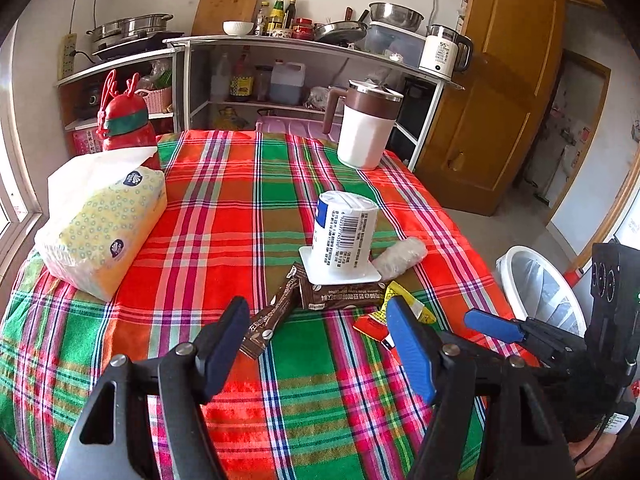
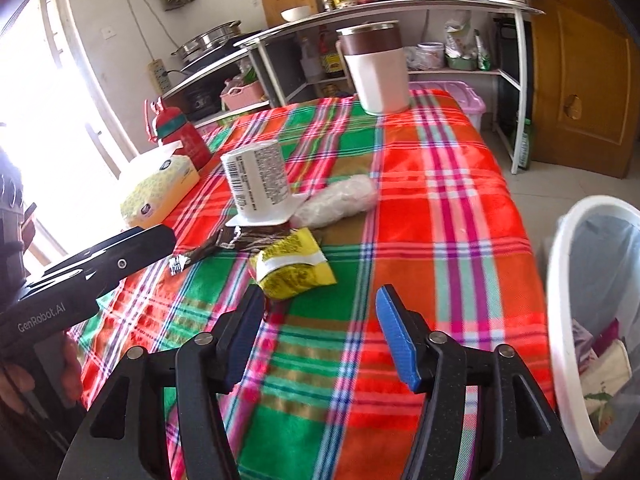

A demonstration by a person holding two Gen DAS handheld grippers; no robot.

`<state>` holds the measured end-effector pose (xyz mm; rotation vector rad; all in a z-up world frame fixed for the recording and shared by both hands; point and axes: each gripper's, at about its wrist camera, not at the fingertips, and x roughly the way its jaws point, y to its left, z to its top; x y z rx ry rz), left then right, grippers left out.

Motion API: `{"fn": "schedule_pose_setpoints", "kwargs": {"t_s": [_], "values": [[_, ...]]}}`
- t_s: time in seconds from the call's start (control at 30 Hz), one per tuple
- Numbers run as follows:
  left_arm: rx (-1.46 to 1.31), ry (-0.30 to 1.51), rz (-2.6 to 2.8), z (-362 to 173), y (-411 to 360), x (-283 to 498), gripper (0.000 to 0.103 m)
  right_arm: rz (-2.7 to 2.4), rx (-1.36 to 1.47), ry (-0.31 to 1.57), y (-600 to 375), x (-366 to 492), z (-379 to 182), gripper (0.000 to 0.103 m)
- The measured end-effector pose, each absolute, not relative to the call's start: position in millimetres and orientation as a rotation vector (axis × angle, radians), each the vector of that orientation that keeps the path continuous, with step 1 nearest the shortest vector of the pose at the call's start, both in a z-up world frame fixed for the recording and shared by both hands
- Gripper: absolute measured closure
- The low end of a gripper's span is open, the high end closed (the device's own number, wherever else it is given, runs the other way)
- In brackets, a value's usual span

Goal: Collect trash
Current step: 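Grasp the white paper cup on its saucer with left gripper while right grasps the yellow snack bag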

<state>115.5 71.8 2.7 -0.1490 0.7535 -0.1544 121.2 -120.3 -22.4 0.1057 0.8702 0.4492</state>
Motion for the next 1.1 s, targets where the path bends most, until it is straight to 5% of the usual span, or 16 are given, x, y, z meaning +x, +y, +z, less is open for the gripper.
{"fn": "schedule_pose_setpoints", "kwargs": {"t_s": [0.83,1.1], "values": [[-0.164,0.78,-0.252,7.8,63.1,162.9,0.028,0.536,-0.107,0.955,-82.9,159.0,-37.5,0.04],[-0.135,0.793,-0.249,3.5,52.6,171.7,0.028,0.544,-0.09,0.934,-86.7,151.1,-36.0,0.065]]}}
